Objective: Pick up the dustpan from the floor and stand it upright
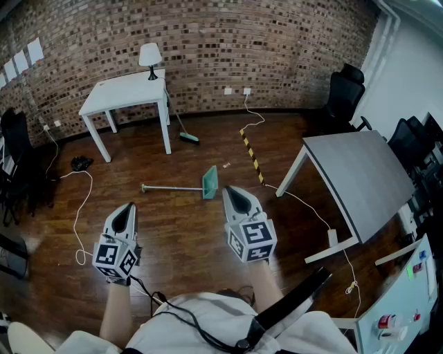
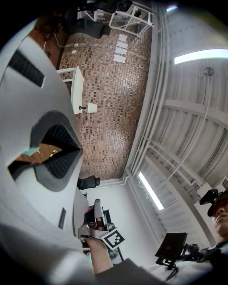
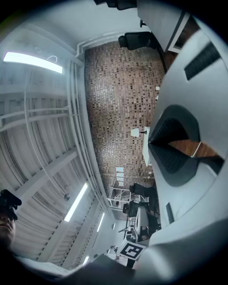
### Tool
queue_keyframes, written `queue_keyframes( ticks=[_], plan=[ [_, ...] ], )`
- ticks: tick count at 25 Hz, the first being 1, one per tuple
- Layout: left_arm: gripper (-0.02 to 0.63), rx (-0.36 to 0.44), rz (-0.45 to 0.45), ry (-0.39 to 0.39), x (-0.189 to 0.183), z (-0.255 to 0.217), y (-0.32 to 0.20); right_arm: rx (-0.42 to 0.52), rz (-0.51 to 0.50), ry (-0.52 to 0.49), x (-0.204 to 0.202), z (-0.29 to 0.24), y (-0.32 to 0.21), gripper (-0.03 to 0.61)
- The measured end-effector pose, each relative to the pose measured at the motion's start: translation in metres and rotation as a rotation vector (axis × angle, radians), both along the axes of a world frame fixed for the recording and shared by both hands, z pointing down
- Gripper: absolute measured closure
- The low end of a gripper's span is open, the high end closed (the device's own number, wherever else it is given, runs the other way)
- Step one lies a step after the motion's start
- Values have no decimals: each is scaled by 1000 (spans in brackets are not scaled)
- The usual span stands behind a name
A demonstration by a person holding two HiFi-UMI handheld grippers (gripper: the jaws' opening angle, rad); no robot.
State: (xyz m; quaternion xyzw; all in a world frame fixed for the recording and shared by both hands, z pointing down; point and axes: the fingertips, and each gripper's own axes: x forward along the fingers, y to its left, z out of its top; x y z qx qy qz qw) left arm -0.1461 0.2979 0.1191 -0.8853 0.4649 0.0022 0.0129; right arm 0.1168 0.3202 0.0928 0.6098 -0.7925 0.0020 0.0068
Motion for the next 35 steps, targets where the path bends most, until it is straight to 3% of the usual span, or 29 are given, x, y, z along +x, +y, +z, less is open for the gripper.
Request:
queue_keyframes(
  ticks=[8, 16, 22, 27, 35],
  plan=[
    [609, -41, 8, 1, -24, 17, -12, -34, 23, 4, -20, 11, -7, 588],
    [607, -53, 27, -21, -7, 34, -55, -66, 38, -17, -3, 33, -53, 588],
    [607, -33, 10, -56, 5, 30, -131, -59, 18, -50, 13, 40, -141, 588],
    [608, -29, -35, -62, 19, 20, -219, -8, -51, -6, 25, 28, -231, 588],
    [607, -38, -128, -59, 37, 9, -339, 12, -64, 27, 80, 13, -359, 589]
  ],
)
